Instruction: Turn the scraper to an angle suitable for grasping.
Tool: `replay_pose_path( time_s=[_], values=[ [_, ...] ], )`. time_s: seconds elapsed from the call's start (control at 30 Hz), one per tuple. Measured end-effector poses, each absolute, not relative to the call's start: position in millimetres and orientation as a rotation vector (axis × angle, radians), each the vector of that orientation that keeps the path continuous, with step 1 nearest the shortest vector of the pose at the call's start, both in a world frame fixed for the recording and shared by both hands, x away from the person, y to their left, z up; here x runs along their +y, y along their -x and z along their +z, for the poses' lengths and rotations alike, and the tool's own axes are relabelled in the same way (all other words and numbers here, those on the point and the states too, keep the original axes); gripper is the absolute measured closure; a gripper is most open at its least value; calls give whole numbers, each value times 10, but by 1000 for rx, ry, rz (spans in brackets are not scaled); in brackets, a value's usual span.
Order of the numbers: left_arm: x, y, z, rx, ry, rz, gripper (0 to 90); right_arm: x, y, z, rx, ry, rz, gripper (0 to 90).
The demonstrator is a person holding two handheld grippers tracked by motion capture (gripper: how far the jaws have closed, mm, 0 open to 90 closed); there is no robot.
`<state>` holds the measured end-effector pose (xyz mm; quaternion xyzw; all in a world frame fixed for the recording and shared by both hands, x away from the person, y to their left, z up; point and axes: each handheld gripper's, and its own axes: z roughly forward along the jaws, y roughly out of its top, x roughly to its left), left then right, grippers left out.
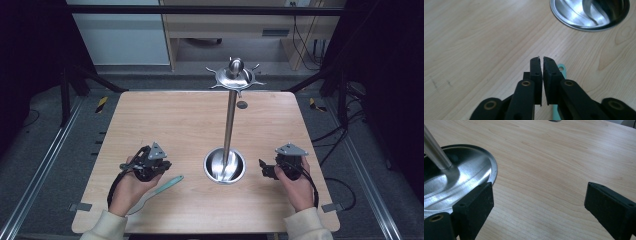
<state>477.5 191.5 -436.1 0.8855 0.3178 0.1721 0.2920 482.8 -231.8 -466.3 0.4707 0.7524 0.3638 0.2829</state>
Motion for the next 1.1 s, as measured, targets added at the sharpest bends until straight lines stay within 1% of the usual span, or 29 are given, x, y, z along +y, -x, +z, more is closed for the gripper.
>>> replay_pose_path(
  time_s=[0.13,0.4,1.0,1.1],
  values=[
    [1858,-4796,-4482,856,-2398,433,898,-2318,-4829,-4664,2017,-1260,975,93],
    [1804,-4829,-4622,848,-2439,403,900,-2316,-4829,-4663,2018,-1258,974,93],
    [1733,-4844,-4735,812,-2498,364,900,-2317,-4830,-4664,2018,-1258,974,93],
    [1728,-4834,-4731,802,-2500,340,900,-2317,-4830,-4664,2020,-1258,974,93]
  ],
)
